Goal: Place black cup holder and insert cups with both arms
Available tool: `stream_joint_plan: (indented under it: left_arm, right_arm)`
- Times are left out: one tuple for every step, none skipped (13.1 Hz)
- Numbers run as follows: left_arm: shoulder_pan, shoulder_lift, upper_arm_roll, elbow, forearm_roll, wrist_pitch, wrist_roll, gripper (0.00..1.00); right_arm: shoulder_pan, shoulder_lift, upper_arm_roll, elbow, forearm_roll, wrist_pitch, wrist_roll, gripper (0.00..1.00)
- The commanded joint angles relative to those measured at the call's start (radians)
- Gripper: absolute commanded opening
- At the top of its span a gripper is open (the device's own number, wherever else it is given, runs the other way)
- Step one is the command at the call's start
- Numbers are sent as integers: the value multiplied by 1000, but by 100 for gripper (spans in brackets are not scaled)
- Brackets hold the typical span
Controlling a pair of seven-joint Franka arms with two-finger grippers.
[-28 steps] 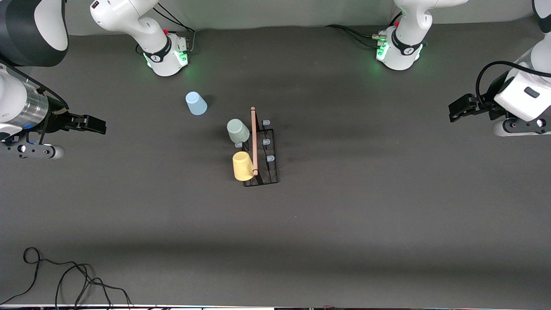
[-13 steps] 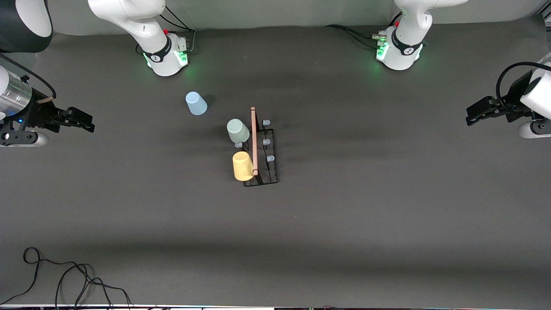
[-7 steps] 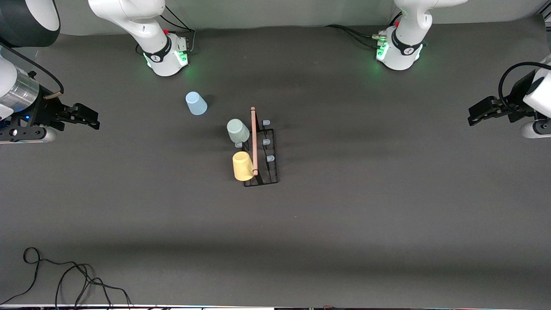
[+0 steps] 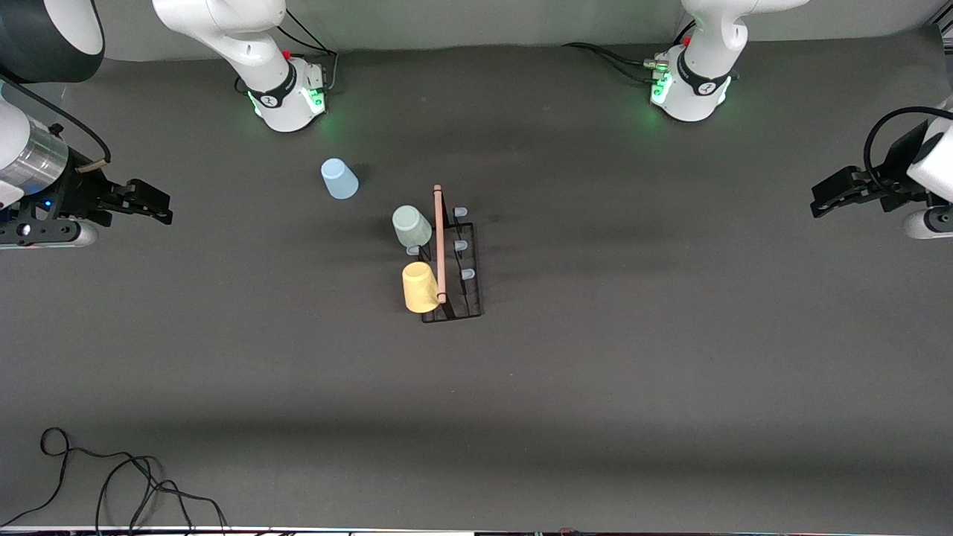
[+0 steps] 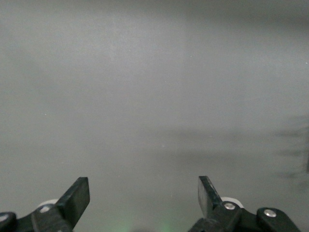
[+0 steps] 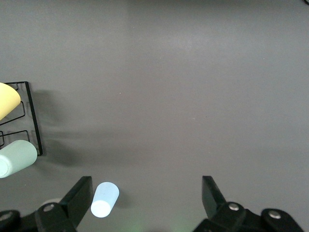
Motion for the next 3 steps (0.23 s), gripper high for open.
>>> stream_joint_plan:
  left_arm:
    - [5,-3,0,10,1,0,16,100]
    - [5,-3,0,10,1,0,16,100]
    - [5,-3,0,10,1,0,16,100]
  right_arm:
    - [-11,-10,3,-16,-17,18,-9,100]
    - [-11,-10,3,-14,-17,20,-9,100]
    - [-11,-11,3,-16,-17,18,-9,100]
